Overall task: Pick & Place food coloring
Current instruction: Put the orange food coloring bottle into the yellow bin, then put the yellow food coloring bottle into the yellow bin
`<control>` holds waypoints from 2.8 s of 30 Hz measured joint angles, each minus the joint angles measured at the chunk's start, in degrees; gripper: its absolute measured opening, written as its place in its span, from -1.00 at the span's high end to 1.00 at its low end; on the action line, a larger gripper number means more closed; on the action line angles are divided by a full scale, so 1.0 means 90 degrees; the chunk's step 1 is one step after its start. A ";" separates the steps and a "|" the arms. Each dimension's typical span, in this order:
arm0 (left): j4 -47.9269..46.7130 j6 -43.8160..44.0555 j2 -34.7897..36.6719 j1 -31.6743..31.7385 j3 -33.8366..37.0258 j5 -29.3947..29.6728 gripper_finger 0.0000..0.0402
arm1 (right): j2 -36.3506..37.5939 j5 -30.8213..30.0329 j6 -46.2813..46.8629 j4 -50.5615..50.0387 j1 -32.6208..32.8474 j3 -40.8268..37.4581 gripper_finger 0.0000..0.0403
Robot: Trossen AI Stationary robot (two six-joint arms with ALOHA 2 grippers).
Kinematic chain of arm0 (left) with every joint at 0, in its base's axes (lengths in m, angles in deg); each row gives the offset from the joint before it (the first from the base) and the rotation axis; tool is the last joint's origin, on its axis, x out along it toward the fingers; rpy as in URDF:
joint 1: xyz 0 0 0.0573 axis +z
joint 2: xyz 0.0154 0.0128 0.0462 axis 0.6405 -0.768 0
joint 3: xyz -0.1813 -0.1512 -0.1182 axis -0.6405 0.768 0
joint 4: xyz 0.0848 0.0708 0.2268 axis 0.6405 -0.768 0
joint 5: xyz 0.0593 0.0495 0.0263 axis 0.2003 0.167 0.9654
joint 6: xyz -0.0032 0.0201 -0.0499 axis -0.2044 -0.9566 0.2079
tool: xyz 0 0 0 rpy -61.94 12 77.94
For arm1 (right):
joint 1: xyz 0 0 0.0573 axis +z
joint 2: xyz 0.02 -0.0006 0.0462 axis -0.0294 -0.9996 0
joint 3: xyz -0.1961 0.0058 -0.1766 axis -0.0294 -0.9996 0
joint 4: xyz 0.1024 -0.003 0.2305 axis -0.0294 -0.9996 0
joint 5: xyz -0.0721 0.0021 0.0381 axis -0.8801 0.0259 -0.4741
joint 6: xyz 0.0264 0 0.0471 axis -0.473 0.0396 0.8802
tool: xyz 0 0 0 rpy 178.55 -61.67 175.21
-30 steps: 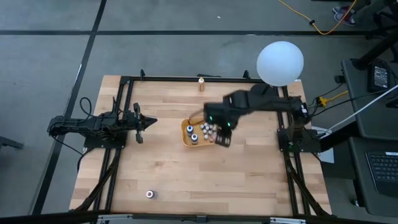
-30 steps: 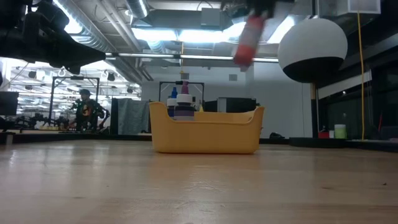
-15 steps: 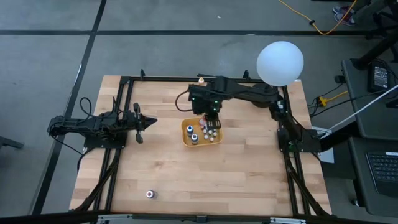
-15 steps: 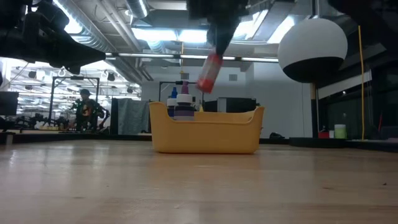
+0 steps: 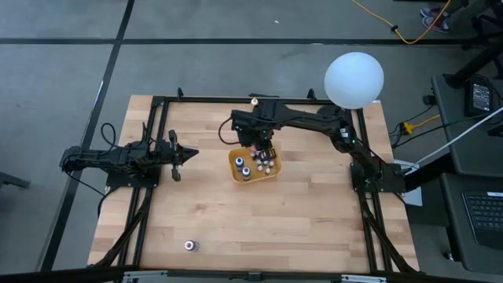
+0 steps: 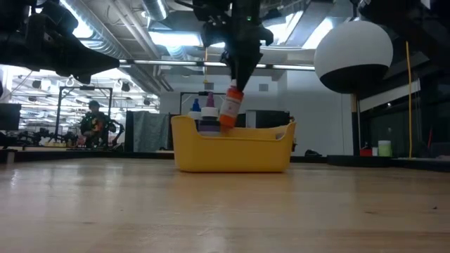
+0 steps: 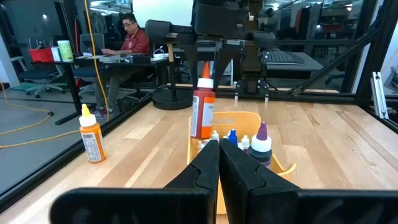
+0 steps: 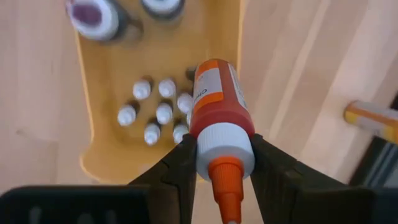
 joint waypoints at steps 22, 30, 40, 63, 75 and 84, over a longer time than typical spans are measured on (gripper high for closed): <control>-0.0002 0.0000 -0.0001 0.0000 0.0000 0.0000 0.97 | 0.0005 0.0166 -0.0235 -0.0038 0.0412 0.0024 0.37; 0.0000 0.0000 0.0000 -0.0001 0.0000 0.0001 0.95 | -0.0177 0.0312 -0.0235 0.0203 0.0444 -0.0190 0.37; 0.0000 -0.0001 0.0000 -0.0002 0.0000 0.0000 0.97 | -0.0536 0.0431 -0.0263 0.0270 0.0456 -0.0205 0.37; -0.0002 0.0000 0.0000 -0.0002 0.0000 0.0000 0.97 | -0.0665 0.0889 -0.0431 0.0331 0.0456 -0.0220 0.24; -0.0002 0.0000 0.0000 0.0000 0.0000 0.0000 0.95 | -0.0554 0.0642 -0.0403 0.0283 0.0456 -0.0016 0.23; -0.0002 0.0000 0.0000 0.0000 0.0000 0.0000 0.96 | 0.0048 0.0644 0.0243 0.0288 0.0332 0.0014 0.23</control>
